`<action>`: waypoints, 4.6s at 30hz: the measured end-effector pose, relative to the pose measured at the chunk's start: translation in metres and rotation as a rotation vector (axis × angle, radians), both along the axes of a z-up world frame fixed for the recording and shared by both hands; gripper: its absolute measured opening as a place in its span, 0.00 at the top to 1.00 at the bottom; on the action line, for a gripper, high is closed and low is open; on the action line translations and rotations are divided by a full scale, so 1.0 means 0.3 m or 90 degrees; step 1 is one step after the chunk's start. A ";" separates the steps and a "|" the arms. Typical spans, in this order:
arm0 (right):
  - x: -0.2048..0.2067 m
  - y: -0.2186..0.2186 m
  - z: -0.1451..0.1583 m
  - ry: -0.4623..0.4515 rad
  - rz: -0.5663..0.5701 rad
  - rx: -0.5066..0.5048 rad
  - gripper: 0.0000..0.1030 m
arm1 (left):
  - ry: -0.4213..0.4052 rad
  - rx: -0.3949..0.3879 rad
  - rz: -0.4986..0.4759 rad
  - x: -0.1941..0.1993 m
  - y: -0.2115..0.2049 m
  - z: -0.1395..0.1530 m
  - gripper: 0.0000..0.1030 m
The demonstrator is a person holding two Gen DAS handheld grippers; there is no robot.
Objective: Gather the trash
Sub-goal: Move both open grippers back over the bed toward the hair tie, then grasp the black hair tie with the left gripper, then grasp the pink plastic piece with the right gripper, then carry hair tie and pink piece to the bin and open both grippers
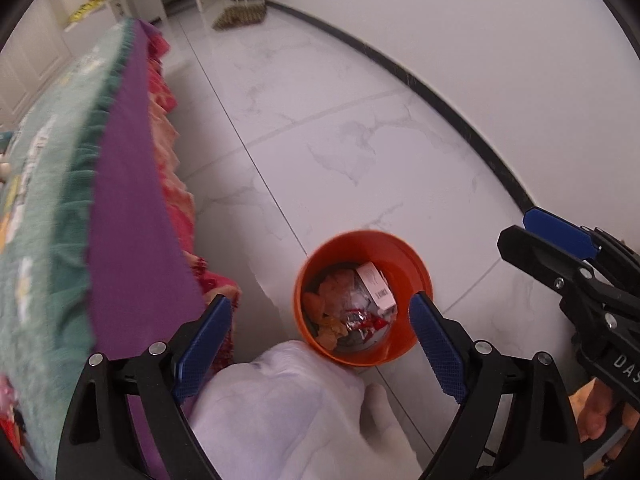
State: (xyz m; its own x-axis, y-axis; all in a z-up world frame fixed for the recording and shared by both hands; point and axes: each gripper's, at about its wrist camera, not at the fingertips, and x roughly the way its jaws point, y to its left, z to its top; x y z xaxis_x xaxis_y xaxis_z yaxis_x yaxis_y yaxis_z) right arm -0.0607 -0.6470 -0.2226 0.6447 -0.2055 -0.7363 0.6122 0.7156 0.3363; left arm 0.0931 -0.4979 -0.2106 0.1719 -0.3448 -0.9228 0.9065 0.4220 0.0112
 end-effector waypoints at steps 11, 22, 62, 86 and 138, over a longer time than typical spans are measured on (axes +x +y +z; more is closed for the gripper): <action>0.134 0.288 0.290 -0.078 0.140 -0.069 0.40 | -0.093 -0.086 0.103 0.056 0.351 0.268 0.13; 0.353 0.689 0.414 -0.099 0.328 -0.099 0.40 | -0.119 -0.121 0.264 0.161 0.784 0.368 0.13; 1.183 1.241 0.222 -0.027 0.549 -0.077 0.40 | 0.041 -0.128 0.512 0.797 1.351 0.044 0.13; 1.345 1.287 0.093 -0.011 0.568 -0.044 0.40 | 0.007 -0.081 0.494 0.948 1.385 -0.056 0.57; 1.155 1.291 0.149 -0.011 0.599 -0.061 0.76 | 0.027 -0.127 0.486 0.622 1.394 0.100 0.82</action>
